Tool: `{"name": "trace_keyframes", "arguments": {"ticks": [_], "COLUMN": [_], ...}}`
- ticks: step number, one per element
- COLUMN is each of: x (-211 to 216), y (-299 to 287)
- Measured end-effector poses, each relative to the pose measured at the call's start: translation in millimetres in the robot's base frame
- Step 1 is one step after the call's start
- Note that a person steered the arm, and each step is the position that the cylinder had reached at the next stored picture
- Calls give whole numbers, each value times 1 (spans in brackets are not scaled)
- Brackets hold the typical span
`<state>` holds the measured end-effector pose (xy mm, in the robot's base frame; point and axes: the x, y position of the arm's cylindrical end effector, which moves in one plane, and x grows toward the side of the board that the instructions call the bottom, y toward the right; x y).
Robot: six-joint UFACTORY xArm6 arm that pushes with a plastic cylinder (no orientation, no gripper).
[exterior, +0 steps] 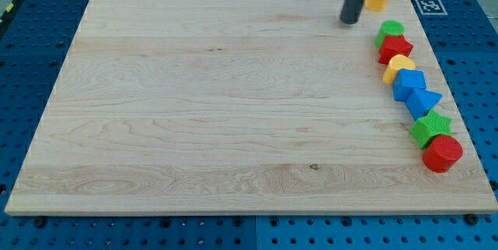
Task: Move yellow hexagon above green circle
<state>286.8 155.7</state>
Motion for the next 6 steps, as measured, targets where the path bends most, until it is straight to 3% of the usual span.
{"name": "trace_keyframes", "arguments": {"ticks": [2, 3, 4, 6], "x": [-94, -96, -79, -24], "y": [9, 27, 84, 99]}}
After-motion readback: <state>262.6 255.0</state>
